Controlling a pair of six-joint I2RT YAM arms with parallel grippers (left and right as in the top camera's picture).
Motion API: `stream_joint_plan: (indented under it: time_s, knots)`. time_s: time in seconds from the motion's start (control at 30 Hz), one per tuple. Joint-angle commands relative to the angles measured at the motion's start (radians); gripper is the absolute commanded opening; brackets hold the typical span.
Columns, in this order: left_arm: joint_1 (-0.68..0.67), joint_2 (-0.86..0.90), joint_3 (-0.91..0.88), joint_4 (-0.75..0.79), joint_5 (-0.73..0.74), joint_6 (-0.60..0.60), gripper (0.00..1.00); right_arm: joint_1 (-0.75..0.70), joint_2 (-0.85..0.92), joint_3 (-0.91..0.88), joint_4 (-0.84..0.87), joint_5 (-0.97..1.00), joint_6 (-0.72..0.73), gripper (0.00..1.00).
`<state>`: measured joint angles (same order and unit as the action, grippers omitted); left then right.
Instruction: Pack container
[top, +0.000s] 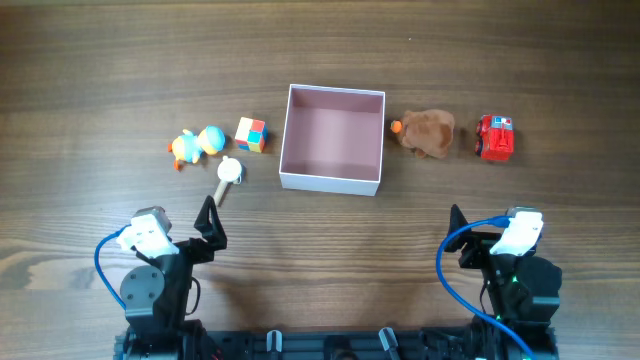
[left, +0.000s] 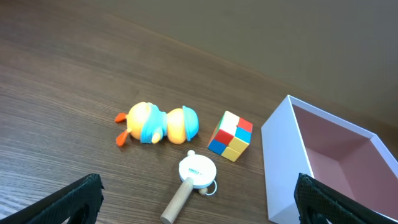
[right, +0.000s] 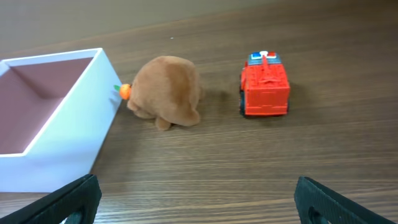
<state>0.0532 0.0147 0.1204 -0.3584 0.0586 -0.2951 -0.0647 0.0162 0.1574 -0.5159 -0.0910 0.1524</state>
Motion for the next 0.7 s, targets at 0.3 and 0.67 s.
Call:
stream_joint_plan:
  time_s: [0.3,0.67]
  knots:
    - [-0.006,0.052,0.134,0.001,0.166,-0.008,1.00,-0.004,0.027,0.039,0.202,-0.440,0.335,0.99]
    - [-0.005,0.650,0.571,-0.106,0.165,0.003,1.00,-0.004,0.477,0.471,-0.055,-0.273,0.097,1.00]
